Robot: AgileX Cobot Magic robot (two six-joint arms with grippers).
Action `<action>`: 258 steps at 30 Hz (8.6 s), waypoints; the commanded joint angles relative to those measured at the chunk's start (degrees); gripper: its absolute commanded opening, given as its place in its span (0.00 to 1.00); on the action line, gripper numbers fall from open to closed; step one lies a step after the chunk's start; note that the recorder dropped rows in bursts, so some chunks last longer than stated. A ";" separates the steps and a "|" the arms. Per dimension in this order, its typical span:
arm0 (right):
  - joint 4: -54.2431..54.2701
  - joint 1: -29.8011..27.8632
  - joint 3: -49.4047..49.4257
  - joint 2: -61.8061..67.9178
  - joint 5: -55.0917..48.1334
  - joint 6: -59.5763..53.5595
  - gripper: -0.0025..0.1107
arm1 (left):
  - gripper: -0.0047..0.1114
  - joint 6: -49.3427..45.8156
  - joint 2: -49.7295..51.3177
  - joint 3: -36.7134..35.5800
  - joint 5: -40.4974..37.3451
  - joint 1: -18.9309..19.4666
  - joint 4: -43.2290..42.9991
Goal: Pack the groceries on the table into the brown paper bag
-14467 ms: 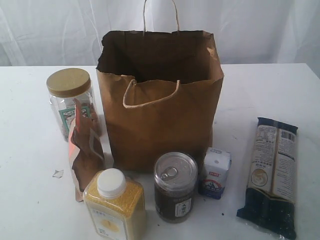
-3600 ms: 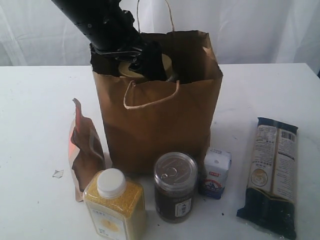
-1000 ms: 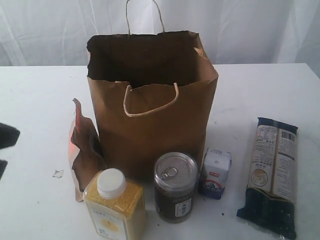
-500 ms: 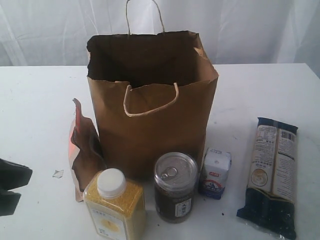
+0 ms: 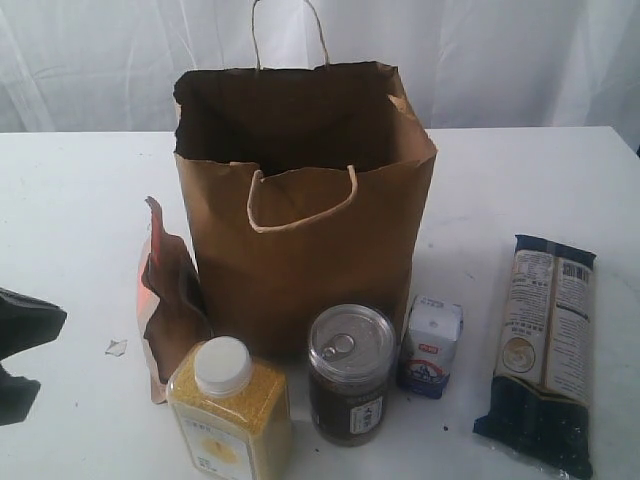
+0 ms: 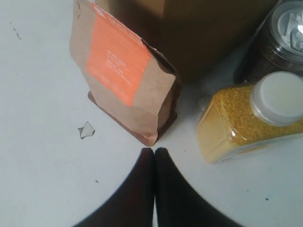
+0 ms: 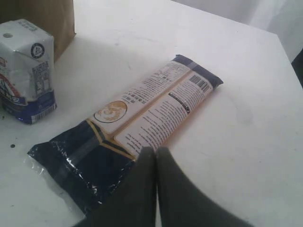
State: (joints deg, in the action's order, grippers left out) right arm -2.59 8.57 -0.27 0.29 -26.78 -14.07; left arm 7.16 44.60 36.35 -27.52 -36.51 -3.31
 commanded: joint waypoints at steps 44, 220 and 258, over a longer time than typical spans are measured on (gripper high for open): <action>-0.24 0.12 0.27 -0.29 0.30 -0.20 0.02 | 0.05 2.13 -43.91 -36.35 20.26 4.40 -1.46; 18.48 40.46 -40.24 53.96 -10.27 -9.91 0.53 | 0.05 1.88 -43.91 -36.35 20.26 19.26 -1.46; 9.27 49.67 -54.51 87.11 1.85 -15.83 0.63 | 0.05 1.88 -43.91 -36.35 20.26 19.26 -1.46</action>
State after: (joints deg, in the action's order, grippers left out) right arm 7.24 57.99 -54.41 86.58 -26.21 -29.48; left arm 8.89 1.20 0.21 -7.14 -17.43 -4.93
